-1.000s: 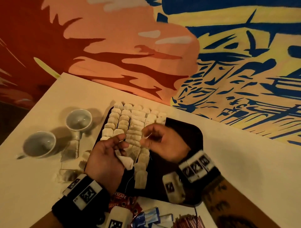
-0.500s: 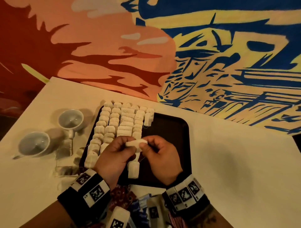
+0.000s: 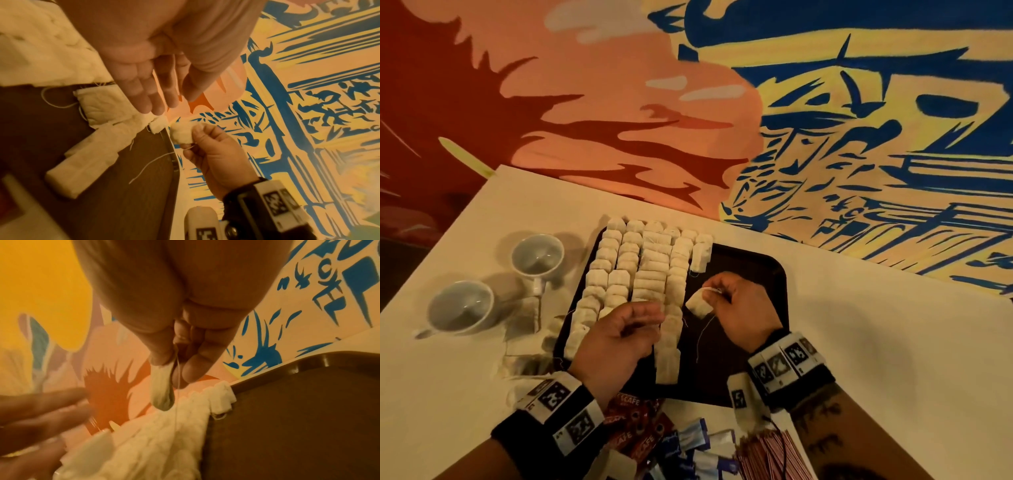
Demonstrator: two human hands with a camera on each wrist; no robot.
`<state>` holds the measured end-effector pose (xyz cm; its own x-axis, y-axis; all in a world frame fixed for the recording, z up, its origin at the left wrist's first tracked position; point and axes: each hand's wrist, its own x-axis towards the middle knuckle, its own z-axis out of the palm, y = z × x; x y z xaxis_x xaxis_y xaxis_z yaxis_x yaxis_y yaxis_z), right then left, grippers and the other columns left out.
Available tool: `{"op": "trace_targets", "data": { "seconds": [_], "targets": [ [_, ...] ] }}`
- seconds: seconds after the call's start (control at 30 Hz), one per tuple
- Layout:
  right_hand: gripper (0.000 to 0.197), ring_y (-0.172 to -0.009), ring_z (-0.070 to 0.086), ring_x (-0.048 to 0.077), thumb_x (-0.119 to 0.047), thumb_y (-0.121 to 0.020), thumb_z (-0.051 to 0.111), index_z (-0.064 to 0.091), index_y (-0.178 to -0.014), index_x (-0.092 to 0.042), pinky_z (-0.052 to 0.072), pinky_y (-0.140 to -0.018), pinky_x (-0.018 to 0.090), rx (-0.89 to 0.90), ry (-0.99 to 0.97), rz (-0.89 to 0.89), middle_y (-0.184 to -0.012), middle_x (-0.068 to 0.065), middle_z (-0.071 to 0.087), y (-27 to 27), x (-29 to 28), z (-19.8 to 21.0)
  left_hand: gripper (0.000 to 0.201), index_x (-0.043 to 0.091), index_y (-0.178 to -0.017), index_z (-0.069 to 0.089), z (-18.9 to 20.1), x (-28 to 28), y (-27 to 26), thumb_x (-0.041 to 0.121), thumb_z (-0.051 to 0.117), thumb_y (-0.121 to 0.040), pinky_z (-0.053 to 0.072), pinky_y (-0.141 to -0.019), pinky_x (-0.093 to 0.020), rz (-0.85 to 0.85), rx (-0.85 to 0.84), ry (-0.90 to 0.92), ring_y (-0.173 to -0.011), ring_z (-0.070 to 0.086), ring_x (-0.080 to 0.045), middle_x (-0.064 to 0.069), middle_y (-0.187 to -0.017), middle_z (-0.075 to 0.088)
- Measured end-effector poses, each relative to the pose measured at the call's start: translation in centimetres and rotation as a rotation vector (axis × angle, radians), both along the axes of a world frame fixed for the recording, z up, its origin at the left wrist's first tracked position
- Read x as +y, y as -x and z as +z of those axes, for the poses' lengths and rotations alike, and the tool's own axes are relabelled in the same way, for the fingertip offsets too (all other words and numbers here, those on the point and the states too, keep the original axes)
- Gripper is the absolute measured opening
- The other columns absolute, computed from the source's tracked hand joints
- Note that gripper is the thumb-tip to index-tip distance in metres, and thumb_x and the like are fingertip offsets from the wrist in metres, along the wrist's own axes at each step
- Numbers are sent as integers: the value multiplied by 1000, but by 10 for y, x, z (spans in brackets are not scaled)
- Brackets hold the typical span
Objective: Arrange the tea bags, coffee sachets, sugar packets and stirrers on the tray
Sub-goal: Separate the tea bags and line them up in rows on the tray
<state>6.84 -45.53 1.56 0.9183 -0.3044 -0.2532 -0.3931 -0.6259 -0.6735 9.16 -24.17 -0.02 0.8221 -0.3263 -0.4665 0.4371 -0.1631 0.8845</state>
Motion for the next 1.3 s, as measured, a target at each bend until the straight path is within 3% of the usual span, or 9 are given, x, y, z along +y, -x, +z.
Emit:
{"op": "trace_targets", "data": {
  "seconds": [0.17, 0.27, 0.4, 0.5, 0.77, 0.93, 1.07, 1.23, 1.3],
  "targets": [
    [11, -94, 62, 9, -34, -93, 66, 68, -103, -29, 45, -75, 21, 273, 169, 223, -101, -8, 66, -49, -21, -35, 18, 18, -94, 72, -11, 16, -9, 4, 60, -94, 53, -75, -30, 68, 35, -78, -85, 68, -19, 5, -85, 76],
    [10, -92, 63, 12, -34, -89, 70, 69, -97, -28, 46, -73, 23, 347, 258, 277, -103, -3, 68, -69, -27, -51, 25, 27, -85, 74, -13, 28, -10, 9, 60, -95, 53, -77, -34, 40, 34, -109, -86, 68, -21, 2, -89, 76],
    [11, -95, 62, 17, -34, -92, 69, 66, -98, -25, 44, -77, 26, 327, 337, 239, -107, 1, 66, -98, -35, -63, 21, 21, -87, 73, -15, 38, -11, 8, 58, -95, 54, -81, -40, 77, 61, -107, -84, 67, -23, -2, -89, 75],
    [16, -104, 63, 23, -33, -92, 69, 70, -103, -22, 46, -84, 27, 314, 411, 223, -113, 4, 67, -113, -39, -65, 15, 12, -94, 71, -16, 42, -10, 5, 57, -95, 53, -75, -35, 136, 80, -93, -80, 66, -21, -5, -87, 75],
    [26, -109, 62, 24, -34, -90, 69, 67, -113, -20, 50, -93, 31, 303, 413, 150, -120, 5, 66, -122, -43, -72, 17, 15, -94, 71, -17, 56, -11, 7, 57, -96, 51, -72, -33, 151, 72, -122, -81, 66, -23, -1, -87, 75],
    [33, -101, 58, 19, -34, -90, 68, 62, -119, -19, 41, -88, 24, 149, 367, 9, -123, 3, 50, -101, -36, -63, 18, 9, -95, 70, -15, 75, -8, 1, 55, -96, 50, -65, -28, 204, 32, -132, -73, 62, -20, -5, -84, 74],
    [20, -92, 61, 17, -30, -92, 64, 67, -109, -18, 43, -83, 22, 10, 316, -23, -115, 3, 58, -58, -11, -54, 18, 13, -96, 70, -19, 104, -8, 2, 56, -96, 48, -64, -30, 234, -21, -238, -71, 62, -19, 1, -79, 74],
    [12, -88, 61, 9, -34, -91, 65, 69, -98, -25, 45, -76, 22, 117, 157, 94, -100, -5, 67, 19, 36, -64, 13, 23, -95, 69, -28, 153, -8, 13, 62, -94, 49, -76, -35, 233, -58, -458, -83, 63, -20, 2, -90, 72],
    [13, -88, 61, 12, -38, -93, 62, 67, -98, -27, 47, -77, 26, 145, 149, 115, -99, -5, 65, 48, 51, -74, 11, 29, -94, 68, -25, 174, 1, 19, 64, -92, 46, -73, -33, 160, -107, -595, -78, 60, -16, 7, -90, 69]
  ]
}}
